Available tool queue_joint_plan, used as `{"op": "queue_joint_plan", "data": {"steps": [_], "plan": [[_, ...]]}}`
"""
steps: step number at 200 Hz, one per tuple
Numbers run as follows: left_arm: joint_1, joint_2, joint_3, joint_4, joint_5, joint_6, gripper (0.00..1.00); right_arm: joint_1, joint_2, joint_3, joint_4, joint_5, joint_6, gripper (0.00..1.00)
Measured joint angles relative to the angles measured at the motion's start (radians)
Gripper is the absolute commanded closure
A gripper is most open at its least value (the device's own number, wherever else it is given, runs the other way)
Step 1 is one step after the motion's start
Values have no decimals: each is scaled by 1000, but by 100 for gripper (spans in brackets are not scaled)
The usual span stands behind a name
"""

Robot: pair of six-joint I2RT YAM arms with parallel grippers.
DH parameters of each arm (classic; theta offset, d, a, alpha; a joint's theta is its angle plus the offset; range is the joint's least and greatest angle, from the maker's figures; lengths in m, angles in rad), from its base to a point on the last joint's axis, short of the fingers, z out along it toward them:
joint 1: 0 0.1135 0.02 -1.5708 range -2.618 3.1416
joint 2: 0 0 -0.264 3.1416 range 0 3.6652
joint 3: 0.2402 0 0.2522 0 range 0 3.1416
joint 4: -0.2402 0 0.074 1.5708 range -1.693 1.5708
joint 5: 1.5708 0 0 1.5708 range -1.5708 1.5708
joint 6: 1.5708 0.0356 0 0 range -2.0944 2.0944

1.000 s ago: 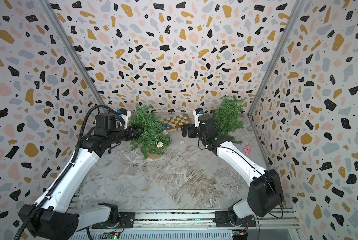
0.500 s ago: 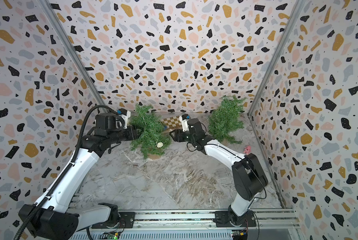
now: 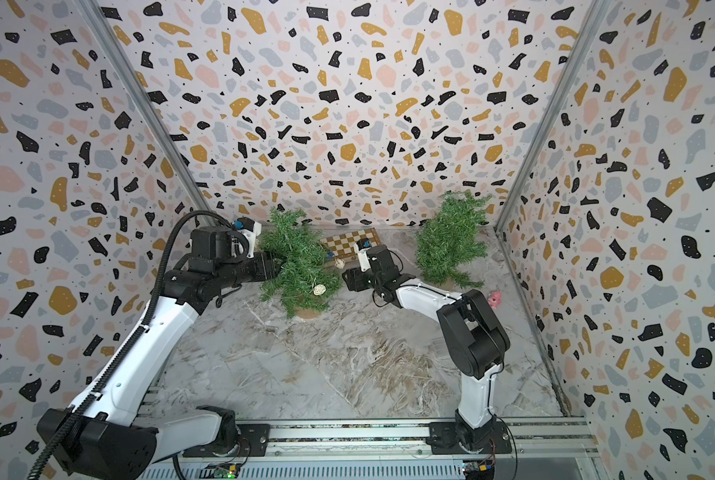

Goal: Wrap string light around the christmas tree
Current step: Wrap the light string around the Christmas tree.

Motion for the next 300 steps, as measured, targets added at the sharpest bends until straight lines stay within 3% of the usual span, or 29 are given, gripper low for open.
{"op": "queue_joint_plan", "data": {"steps": [51,125,137,186,217,266,300], "plan": [[0,-6,-5,-1,0,4,45,-92,43,3,-61,30,-35,26],[0,-6,-20,-1,0,4,45,-62,256,177,-134,37,17,30],[0,-6,-23,-1,0,3,45,-56,285,211,-138,46,24,35],[0,-6,-24,0,0,4,45,-47,296,203,-124,98,62,86],[0,-6,-26,2,0,3,45,-47,199,84,-121,127,67,100],[-1,-8,-26,0,21,6,45,-48,-143,-174,-181,167,61,100],[-14,-50,-26,-41,26,23,45,-47,-387,-232,-233,151,33,100]]}}
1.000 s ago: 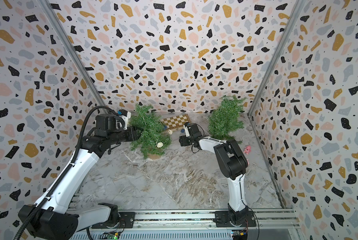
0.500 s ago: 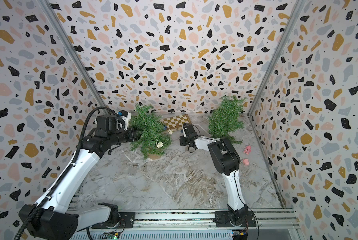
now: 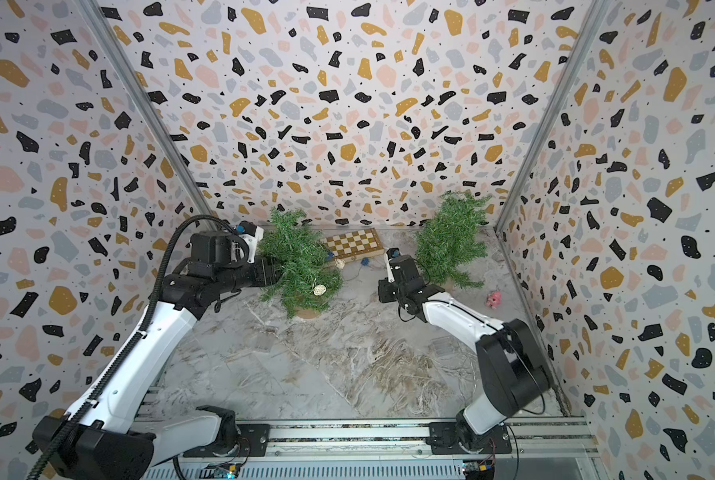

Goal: Wrap string light around the christmas tree
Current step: Wrap the light string around the Christmas tree.

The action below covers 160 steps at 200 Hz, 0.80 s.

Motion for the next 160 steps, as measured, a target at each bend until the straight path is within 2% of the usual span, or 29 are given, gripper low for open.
{"op": "queue_joint_plan", "data": {"steps": [32,59,84,160], "plan": [[-10,-42,7,-37,-7,7,45,5,-69,9,25,-77,2,100],[-11,-53,7,-39,-14,4,46,7,8,4,69,-162,27,100],[-16,-48,7,-43,-17,3,45,10,51,-72,111,-239,73,98],[-16,-42,5,-41,-26,4,45,31,203,-117,122,-159,74,96]]}}
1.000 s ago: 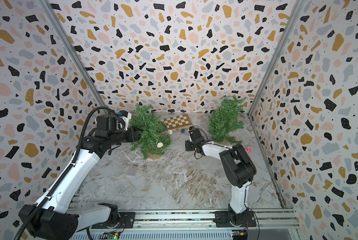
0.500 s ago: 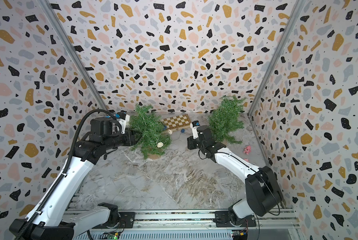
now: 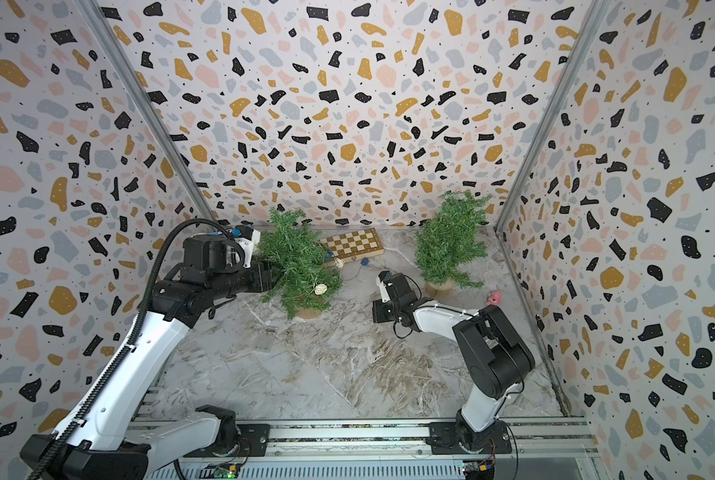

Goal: Wrap string light around the christmas tree
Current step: Wrap the light string around the Christmas tree.

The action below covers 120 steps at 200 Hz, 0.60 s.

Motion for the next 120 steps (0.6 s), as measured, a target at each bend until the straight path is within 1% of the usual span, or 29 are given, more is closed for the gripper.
{"op": "queue_joint_plan", "data": {"steps": [46,61,75,85,94,104,120], "plan": [[0,4,-17,10,-2,0,45,27,57,18,8,29,-13,96],[0,4,-22,11,-3,0,45,64,90,40,13,34,-7,95],[0,4,-23,12,-3,0,45,110,119,61,29,34,7,92],[0,4,-23,13,-3,0,45,139,135,72,43,26,22,86],[0,4,-23,13,-4,0,45,161,148,85,57,13,35,74],[0,4,-23,13,-4,0,45,174,163,100,66,-10,55,63],[0,4,-23,13,-4,0,45,169,169,112,74,-38,56,53]]}}
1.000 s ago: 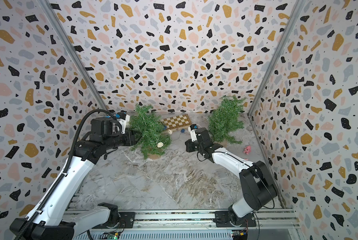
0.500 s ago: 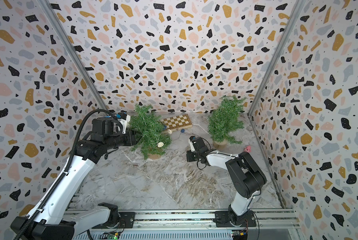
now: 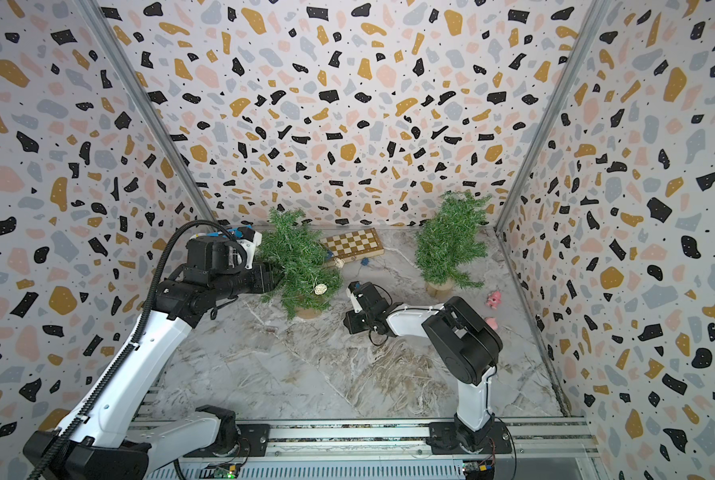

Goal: Wrap string light around the christmas tree
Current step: Wrap the light string around the Christmas tree.

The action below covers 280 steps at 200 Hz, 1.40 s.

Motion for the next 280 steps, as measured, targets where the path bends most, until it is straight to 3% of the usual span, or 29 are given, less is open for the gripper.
{"op": "queue_joint_plan", "data": {"steps": [33,81,94,113,135,160,191,227,247,251,262,266,280], "plan": [[0,0,0,0,-7,5,45,-79,-82,0,-21,-80,-18,45],[0,0,-9,1,-13,8,45,-226,-258,1,-31,-148,-51,48],[0,0,-9,1,-14,10,45,-244,-261,5,-30,-165,-57,53],[0,1,-9,0,-22,19,45,-265,-236,0,4,-283,-30,53],[0,7,-9,0,-30,26,45,-269,-192,-5,49,-417,26,49],[0,26,-9,0,-32,26,45,-225,-160,-5,36,-457,42,42],[0,38,-9,0,-31,25,46,-177,-131,-10,-20,-404,31,38],[0,26,-9,-5,-32,26,45,-203,-37,-20,-26,-306,26,36],[0,0,-9,-24,-41,30,45,-215,-34,-30,-34,-182,-5,26],[0,-8,-9,-28,-44,32,45,-216,-40,-29,-41,-146,-13,17],[0,-28,-9,-38,-48,35,45,-214,-47,-22,-58,-65,-44,12],[0,-34,-9,-40,-49,37,45,-212,-48,-17,-69,-32,-45,1],[0,-50,-8,-45,-50,37,45,-210,-56,-16,-84,65,-73,1]]}}
